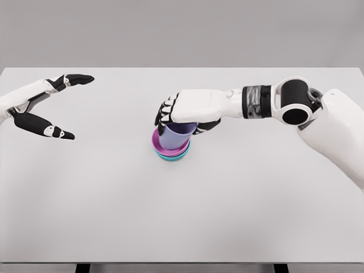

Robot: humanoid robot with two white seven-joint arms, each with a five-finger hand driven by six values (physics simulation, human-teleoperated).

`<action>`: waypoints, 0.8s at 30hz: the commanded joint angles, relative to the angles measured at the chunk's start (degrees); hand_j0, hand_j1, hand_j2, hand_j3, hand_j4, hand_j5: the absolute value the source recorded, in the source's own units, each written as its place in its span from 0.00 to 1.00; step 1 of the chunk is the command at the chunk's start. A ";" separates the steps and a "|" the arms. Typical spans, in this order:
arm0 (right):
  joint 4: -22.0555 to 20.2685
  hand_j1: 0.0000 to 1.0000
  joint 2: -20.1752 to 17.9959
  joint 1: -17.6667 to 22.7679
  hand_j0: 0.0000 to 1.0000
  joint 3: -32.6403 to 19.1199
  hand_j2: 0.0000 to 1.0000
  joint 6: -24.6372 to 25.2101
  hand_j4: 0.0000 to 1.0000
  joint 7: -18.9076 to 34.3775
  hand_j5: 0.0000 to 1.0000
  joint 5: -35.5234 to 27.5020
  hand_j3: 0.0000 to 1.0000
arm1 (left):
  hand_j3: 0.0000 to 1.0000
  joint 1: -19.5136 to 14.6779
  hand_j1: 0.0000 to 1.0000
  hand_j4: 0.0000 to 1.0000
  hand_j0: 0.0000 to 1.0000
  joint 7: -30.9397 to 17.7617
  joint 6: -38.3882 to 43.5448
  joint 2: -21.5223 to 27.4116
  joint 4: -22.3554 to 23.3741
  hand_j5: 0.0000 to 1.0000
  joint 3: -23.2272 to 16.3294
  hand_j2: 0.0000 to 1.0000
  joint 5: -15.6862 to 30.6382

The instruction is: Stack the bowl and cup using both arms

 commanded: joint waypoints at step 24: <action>-5.44 1.00 0.52 -0.09 1.00 -4.50 1.00 0.18 1.00 0.02 1.00 2.87 1.00 | 1.00 1.23 1.00 1.00 1.00 0.01 0.13 -0.39 0.16 1.00 1.45 1.00 0.07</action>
